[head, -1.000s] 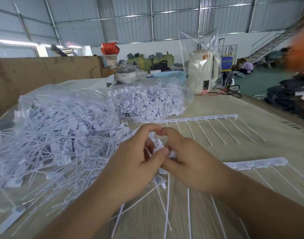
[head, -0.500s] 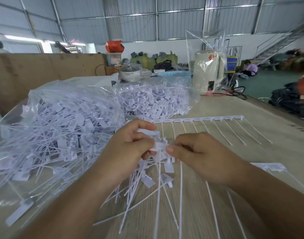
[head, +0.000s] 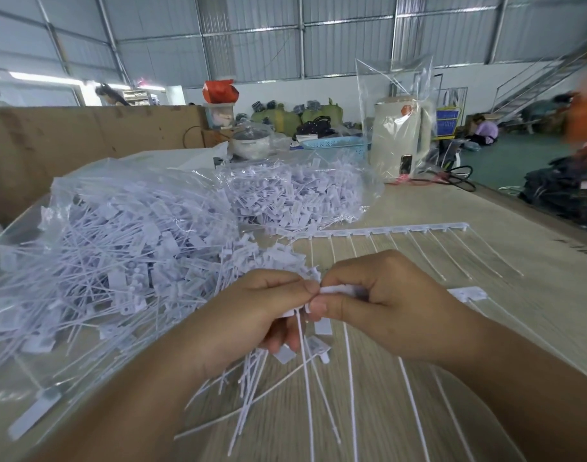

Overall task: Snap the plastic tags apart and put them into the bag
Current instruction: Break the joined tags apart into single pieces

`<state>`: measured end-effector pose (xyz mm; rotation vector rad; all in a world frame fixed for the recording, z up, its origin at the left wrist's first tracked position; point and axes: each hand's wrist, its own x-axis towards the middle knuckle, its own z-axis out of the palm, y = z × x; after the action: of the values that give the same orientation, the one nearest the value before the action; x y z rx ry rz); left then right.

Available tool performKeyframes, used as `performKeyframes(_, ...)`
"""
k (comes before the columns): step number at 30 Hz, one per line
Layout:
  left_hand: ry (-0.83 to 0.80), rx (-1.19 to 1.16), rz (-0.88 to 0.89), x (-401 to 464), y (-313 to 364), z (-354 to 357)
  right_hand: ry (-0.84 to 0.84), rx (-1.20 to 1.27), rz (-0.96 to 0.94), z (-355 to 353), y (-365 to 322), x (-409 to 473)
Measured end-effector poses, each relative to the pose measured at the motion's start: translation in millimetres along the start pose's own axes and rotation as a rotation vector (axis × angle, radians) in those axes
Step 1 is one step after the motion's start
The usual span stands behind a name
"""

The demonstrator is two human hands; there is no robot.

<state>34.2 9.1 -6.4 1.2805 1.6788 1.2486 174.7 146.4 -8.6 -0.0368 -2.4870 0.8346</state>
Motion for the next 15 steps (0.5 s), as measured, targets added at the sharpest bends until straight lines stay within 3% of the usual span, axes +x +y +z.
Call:
performKeyframes(7, 0.072, 0.055, 0.083, 0.7, 0.5, -1.5, -0.128, 0.003, 0.094, -4.2, 2.0, -0.6)
performKeyframes(15, 0.154, 0.16, 0.084, 1.0, -2.7, 12.7, -0.146, -0.012, 0.069, -1.5, -1.0, -0.7)
